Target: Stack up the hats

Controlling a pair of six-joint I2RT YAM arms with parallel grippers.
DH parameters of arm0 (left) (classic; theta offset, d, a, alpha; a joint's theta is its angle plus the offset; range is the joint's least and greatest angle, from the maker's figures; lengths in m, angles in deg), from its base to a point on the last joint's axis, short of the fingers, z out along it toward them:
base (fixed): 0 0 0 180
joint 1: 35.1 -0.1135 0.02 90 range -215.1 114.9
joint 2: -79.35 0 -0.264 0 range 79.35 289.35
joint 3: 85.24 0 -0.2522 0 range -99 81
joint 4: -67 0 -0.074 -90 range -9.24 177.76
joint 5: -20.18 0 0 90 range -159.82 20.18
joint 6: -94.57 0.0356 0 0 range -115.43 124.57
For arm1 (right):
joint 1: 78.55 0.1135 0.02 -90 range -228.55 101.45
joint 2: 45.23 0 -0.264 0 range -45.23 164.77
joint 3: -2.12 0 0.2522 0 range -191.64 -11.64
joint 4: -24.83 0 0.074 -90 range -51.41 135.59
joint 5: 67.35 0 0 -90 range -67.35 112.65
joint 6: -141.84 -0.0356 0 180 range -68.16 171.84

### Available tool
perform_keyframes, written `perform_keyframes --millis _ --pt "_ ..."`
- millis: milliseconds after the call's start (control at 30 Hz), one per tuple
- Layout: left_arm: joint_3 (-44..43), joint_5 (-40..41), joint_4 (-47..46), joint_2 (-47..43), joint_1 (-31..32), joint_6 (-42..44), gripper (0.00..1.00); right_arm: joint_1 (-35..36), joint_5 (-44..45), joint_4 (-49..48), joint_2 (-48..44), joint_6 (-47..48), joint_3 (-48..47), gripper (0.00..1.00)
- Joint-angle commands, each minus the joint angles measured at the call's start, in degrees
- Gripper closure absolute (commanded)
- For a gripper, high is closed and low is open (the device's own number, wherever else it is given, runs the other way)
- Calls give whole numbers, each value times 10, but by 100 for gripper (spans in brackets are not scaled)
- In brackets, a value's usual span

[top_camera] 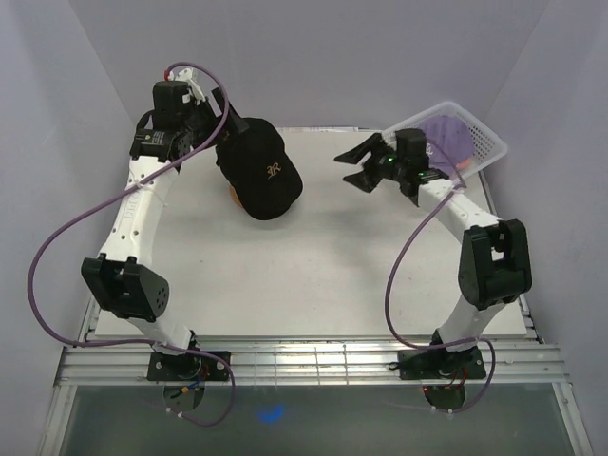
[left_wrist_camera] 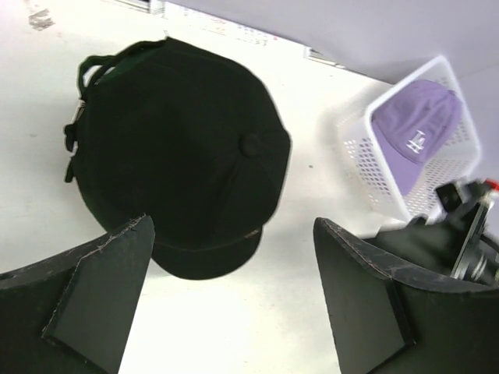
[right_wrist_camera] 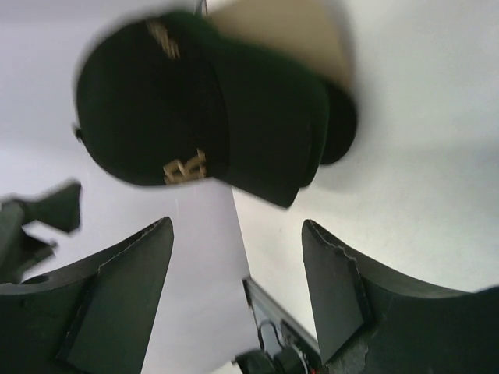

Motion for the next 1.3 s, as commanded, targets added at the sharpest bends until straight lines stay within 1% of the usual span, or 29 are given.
perform_keyframes --millis 0,33,100,133,167,267,333,367,467,533,600,667,733,767,833,867,967,1033,1167,1267 --pt "11 -45 -15 -74 -2 -19 7 -122 -1 106 -14 67 -79 28" --pt "19 -52 -20 -81 -2 -21 7 -166 2 125 -11 78 -117 27" --pt "26 -65 -23 -97 -1 -25 7 -200 21 164 8 108 -155 27" --pt "30 -68 -30 -102 -1 -28 7 -237 28 197 16 115 -173 28" --pt "41 -74 -34 -108 0 -29 7 -249 35 215 25 118 -203 28" --pt "56 -87 -45 -121 3 -38 7 -274 60 251 55 116 -226 28" --pt "57 -88 -48 -124 3 -40 7 -275 72 266 80 111 -248 25" --pt "57 -88 -48 -123 3 -40 7 -275 75 280 89 111 -256 21" --pt "54 -94 -48 -118 3 -40 7 -275 74 288 113 105 -264 17" --pt "56 -97 -50 -117 3 -40 7 -274 94 297 125 107 -266 16" --pt "58 -97 -49 -117 3 -40 7 -272 119 329 134 116 -274 10" --pt "63 -96 -51 -118 3 -39 7 -269 138 342 140 126 -275 4" --pt "63 -97 -52 -117 3 -40 7 -268 149 349 147 129 -270 2" --pt "63 -98 -52 -115 3 -40 7 -267 157 353 149 133 -268 2" --pt "60 -101 -52 -111 3 -41 7 -263 190 378 161 140 -279 6" --pt "60 -101 -52 -111 3 -41 7 -262 200 391 168 151 -303 8" --pt "59 -98 -50 -111 3 -40 7 -257 240 450 209 176 -367 9" --pt "59 -94 -48 -111 3 -37 7 -257 249 473 233 197 -387 9" --pt "63 -90 -47 -110 3 -37 7 -256 249 472 253 216 -391 10" --pt "63 -89 -48 -109 3 -37 7 -255 241 448 260 217 -367 11"
